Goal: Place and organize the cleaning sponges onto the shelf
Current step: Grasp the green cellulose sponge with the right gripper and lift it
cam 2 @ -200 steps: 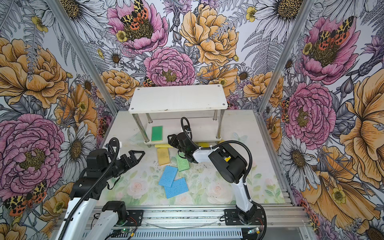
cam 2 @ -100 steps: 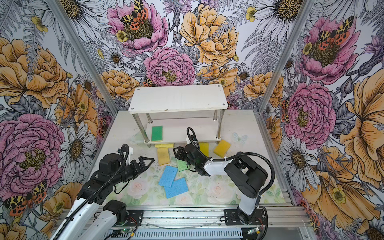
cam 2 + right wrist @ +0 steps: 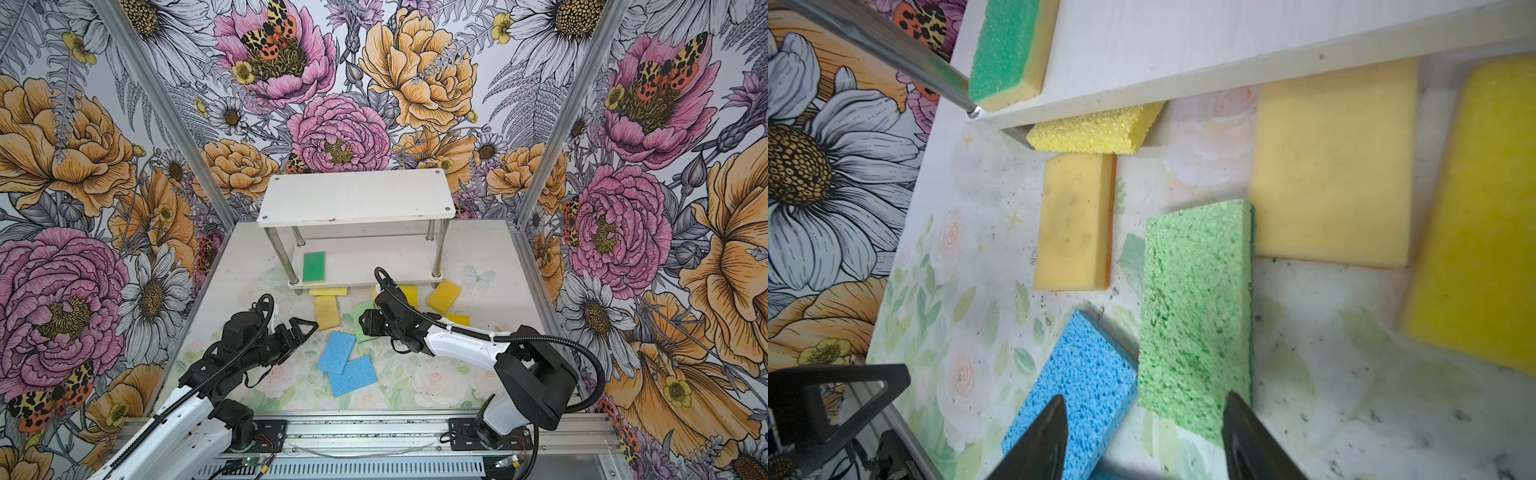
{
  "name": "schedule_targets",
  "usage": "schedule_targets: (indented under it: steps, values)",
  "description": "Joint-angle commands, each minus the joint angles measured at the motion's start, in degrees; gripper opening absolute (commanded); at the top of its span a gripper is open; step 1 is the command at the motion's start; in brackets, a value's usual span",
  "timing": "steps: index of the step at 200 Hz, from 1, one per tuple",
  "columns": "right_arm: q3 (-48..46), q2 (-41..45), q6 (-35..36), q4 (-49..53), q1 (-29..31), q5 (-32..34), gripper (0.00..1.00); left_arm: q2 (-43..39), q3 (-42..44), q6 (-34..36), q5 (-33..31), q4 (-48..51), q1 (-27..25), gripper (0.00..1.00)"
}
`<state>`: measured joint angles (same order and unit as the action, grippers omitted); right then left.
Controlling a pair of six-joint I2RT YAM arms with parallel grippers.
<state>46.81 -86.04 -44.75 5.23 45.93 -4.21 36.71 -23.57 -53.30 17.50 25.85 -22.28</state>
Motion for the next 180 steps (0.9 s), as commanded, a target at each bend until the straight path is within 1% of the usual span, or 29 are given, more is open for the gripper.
schedule_targets:
  steps: [1,36,76,117,140,156,180]
  values:
    - [2.6,-3.0,5.8,6.8,-2.1,-4.0,0.61,0.7,1.6,-2.3,-1.4,-6.1,-0.4,0.95]
    - [3.9,-6.3,7.9,6.9,-2.6,-4.2,0.61,0.7,3.5,-3.6,-2.1,-7.2,-0.1,0.92]
    - [5.7,-9.9,9.0,6.8,-3.0,-5.0,0.61,1.7,4.1,-3.9,-0.1,-9.7,1.3,0.91]
    - [7.1,-12.2,9.0,6.7,-3.2,-4.8,0.54,2.8,4.5,-3.6,1.4,-10.7,2.6,0.9]
    - [7.4,-12.1,8.5,6.7,-3.3,-4.7,0.44,2.6,4.5,-3.2,2.3,-10.6,3.6,0.9]
    - [7.2,-11.6,8.3,6.7,-3.2,-4.5,0.33,2.5,4.6,-3.2,2.8,-10.7,4.1,0.91]
    - [6.7,-10.4,8.0,6.7,-3.2,-4.5,0.22,2.4,4.5,-3.0,3.4,-10.8,4.4,0.91]
